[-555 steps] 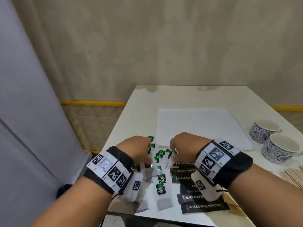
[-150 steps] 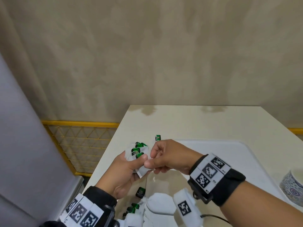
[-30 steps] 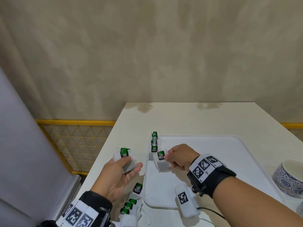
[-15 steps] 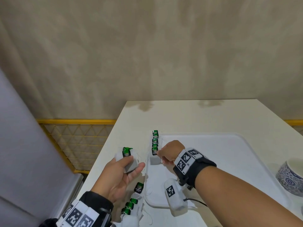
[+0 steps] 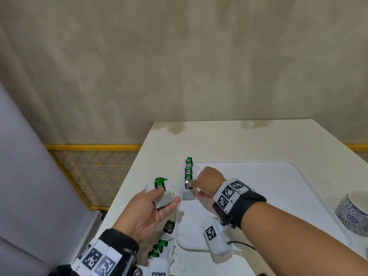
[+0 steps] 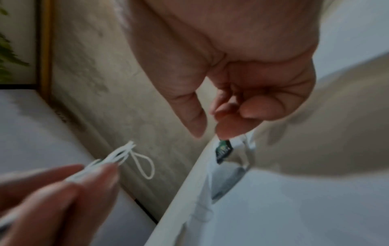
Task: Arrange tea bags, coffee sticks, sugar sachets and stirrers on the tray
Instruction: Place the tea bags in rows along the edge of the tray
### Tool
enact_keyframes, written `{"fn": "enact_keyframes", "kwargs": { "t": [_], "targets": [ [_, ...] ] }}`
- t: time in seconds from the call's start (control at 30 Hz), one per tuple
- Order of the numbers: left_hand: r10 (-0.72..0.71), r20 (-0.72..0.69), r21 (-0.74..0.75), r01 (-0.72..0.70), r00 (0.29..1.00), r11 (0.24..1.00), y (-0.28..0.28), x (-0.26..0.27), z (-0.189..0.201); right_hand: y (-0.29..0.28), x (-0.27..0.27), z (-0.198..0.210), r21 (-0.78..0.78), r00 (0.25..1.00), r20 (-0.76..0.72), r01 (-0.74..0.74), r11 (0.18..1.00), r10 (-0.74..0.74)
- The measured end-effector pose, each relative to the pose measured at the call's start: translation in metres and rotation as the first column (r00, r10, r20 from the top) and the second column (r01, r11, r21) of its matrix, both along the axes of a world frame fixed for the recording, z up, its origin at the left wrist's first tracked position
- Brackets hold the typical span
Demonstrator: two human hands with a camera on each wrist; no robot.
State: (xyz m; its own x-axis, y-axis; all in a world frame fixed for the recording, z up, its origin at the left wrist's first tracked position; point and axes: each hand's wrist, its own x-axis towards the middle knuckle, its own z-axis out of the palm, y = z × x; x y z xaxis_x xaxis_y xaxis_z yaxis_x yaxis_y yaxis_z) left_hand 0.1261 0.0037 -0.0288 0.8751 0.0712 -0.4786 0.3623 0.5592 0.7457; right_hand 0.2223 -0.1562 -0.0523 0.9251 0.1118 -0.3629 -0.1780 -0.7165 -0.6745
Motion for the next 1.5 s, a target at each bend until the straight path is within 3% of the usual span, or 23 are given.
{"fn": "enact_keyframes", "kwargs": {
  "t": [0.07,0.13,0.17,0.23,0.3,0.5,0.8,0.97,1.07,1.17,1.37,1.5],
  "targets": [
    [-0.043,0.032,0.046,0.041,0.999,0.998,-0.001,-0.001,0.0,-0.003,-0.009,0.006,0.28,0.999,-0.014,-0.024,0.96,0.029],
    [-0.084,0.066,0.084,0.078,0.994,0.993,-0.003,-0.002,-0.001,-0.005,-0.024,0.017,0.571,0.994,-0.085,-0.013,0.821,0.074],
    [-0.1,0.079,0.105,0.092,0.992,0.99,-0.004,-0.003,-0.001,-0.006,-0.031,0.022,0.632,0.99,-0.087,-0.034,0.774,0.115],
    [-0.116,0.102,0.131,0.102,0.988,0.986,-0.005,-0.002,-0.002,-0.008,-0.04,0.029,0.651,0.983,-0.049,-0.103,0.752,0.176],
    [-0.121,0.12,0.159,0.102,0.985,0.982,-0.006,-0.002,-0.004,-0.009,-0.046,0.033,0.609,0.983,-0.025,-0.131,0.782,0.184],
    [-0.084,0.149,0.231,0.048,0.985,0.972,-0.01,-0.004,-0.007,-0.01,-0.052,0.028,0.578,0.986,-0.052,-0.102,0.81,0.161],
    [-0.019,0.162,0.176,-0.01,0.987,0.984,-0.009,-0.009,-0.004,-0.014,-0.053,0.021,0.597,0.978,-0.136,-0.045,0.801,0.156],
    [0.049,0.145,0.194,-0.077,0.988,0.978,-0.01,-0.007,-0.004,-0.017,-0.052,0.019,0.455,0.959,-0.162,-0.138,0.88,0.234],
    [0.105,0.108,0.201,-0.125,0.989,0.972,-0.003,-0.004,-0.005,-0.024,-0.046,0.022,0.2,0.956,-0.202,-0.17,0.965,0.211],
    [0.131,0.061,0.177,-0.14,0.989,0.974,0.004,-0.001,-0.008,-0.027,-0.04,0.023,-0.062,0.956,-0.188,-0.238,0.969,0.223],
    [0.127,-0.011,0.136,-0.124,0.992,0.983,0.003,0.001,-0.009,-0.014,-0.025,0.013,-0.053,0.969,-0.209,-0.147,0.988,0.133],
    [0.127,-0.028,0.126,-0.122,0.992,0.984,0.003,0.002,-0.01,-0.004,-0.013,0.004,-0.163,0.978,-0.153,-0.167,0.972,0.142]
  ]
}}
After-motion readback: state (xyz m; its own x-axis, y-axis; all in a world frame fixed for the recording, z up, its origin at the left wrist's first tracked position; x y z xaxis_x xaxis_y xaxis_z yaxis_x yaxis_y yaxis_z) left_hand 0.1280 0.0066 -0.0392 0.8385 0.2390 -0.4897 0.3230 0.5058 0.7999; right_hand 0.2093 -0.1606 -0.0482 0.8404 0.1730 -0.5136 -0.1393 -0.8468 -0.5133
